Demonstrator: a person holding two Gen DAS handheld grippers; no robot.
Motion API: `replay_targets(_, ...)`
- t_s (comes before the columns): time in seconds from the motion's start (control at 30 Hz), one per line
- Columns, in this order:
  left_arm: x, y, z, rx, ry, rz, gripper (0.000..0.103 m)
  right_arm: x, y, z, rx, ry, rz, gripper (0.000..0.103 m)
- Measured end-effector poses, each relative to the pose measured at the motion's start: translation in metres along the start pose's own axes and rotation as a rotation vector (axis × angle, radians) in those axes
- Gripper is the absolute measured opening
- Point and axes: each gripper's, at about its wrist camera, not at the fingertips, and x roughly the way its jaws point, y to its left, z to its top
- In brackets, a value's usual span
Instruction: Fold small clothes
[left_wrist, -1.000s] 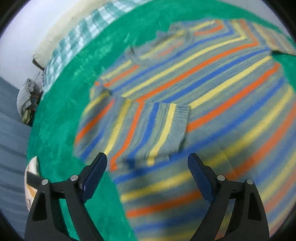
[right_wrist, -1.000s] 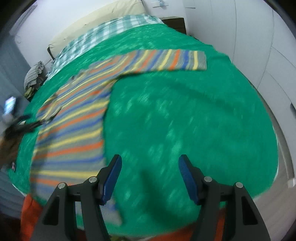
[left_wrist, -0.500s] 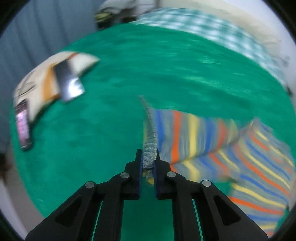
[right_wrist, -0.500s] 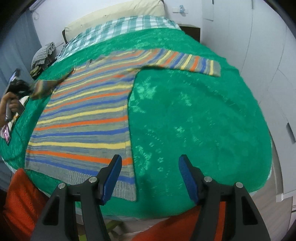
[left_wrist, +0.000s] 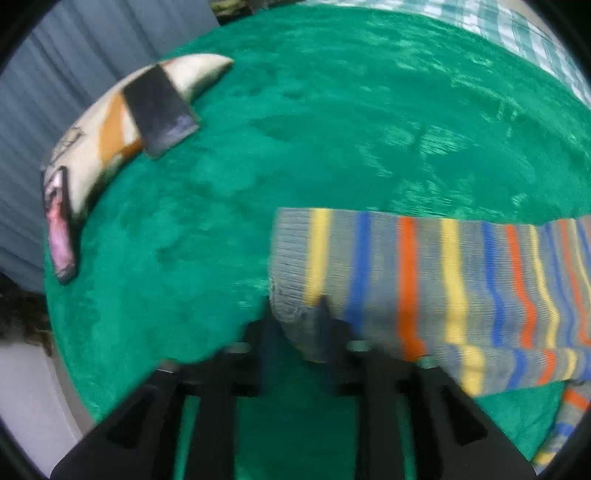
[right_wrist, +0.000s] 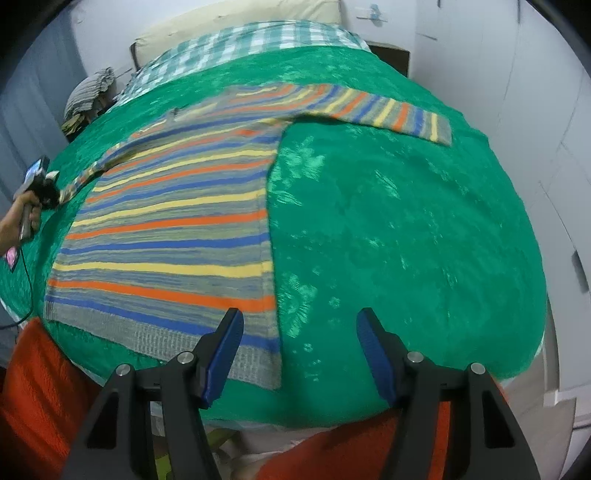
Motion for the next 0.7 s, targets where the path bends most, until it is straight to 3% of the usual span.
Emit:
replay_targets(0.07, -0.006, 0.019, -0.004, -0.024, -0.012, 0.022, 0.079, 0.003, -0.006, 0.0, 0.029, 0.016, -0.002, 0.064)
replay_targets(0.17, -0.016, 0.044, -0.024, 0.005, -0.036, -0.067, 0.08, 0.005, -0.015, 0.002, 0.077, 0.026, -0.009, 0.076)
replay_targets(0.3, -0.04, 0.063, -0.076, 0.1, -0.012, -0.278, 0.095, 0.008, -0.022, 0.005, 0.126, 0.033, -0.01, 0.087)
replay_targets(0.5, -0.075, 0.063, -0.163, 0.144, 0.092, -0.532, 0.095, 0.005, -0.023, 0.011, 0.168, 0.038, 0.036, 0.088)
replay_targets(0.63, -0.098, 0.053, -0.19, 0.127, 0.134, -0.655, 0.095, -0.022, -0.027, 0.014, 0.2, -0.057, 0.178, 0.088)
replay_targets(0.67, -0.104, 0.051, -0.193, 0.115, 0.134, -0.687, 0.095, -0.032, -0.027, 0.016, 0.199, -0.1, 0.184, 0.088)
replay_targets(0.7, -0.109, 0.048, -0.195, 0.103, 0.132, -0.699, 0.095, -0.056, -0.029, 0.017, 0.196, -0.212, 0.173, 0.088)
